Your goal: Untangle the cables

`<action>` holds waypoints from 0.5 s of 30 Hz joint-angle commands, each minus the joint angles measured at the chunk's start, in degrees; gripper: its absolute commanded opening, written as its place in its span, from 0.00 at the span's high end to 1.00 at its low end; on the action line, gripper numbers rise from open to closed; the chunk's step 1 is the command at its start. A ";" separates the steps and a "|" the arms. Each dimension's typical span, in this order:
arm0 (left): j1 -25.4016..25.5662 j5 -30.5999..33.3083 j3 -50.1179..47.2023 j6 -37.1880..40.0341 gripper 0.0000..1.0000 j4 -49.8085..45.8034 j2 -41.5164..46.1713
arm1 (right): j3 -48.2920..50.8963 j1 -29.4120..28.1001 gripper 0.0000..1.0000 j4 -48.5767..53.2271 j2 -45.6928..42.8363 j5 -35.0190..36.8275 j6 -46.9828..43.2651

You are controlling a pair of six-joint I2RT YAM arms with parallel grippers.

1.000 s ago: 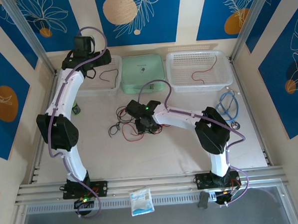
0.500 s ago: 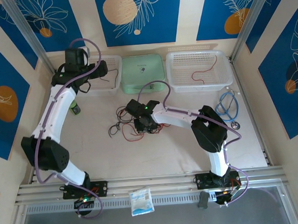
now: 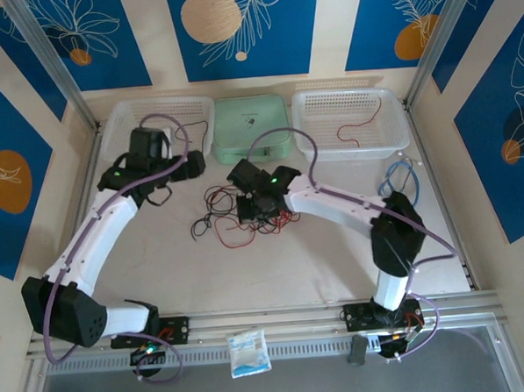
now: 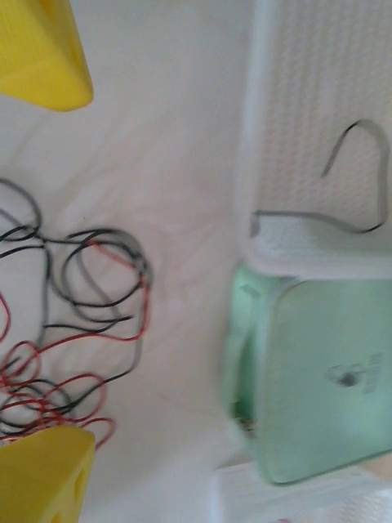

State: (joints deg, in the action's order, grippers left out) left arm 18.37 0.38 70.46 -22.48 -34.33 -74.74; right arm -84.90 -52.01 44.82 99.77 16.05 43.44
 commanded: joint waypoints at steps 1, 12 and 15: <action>4.24 -1.26 -5.17 -0.43 0.04 1.99 1.44 | -3.15 1.50 1.00 1.20 -5.83 -3.72 -2.31; 19.68 -4.73 -22.92 6.00 0.12 24.74 6.03 | -5.89 8.71 1.00 -1.17 -13.90 -14.26 -4.17; 22.04 -4.57 -27.51 7.98 0.12 30.83 10.18 | -5.72 10.87 1.00 -2.09 -15.17 -16.43 -3.59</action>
State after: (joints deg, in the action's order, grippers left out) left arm 39.00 -3.46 45.50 -17.87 -13.61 -68.66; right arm -89.56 -42.48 43.94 86.80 4.36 40.27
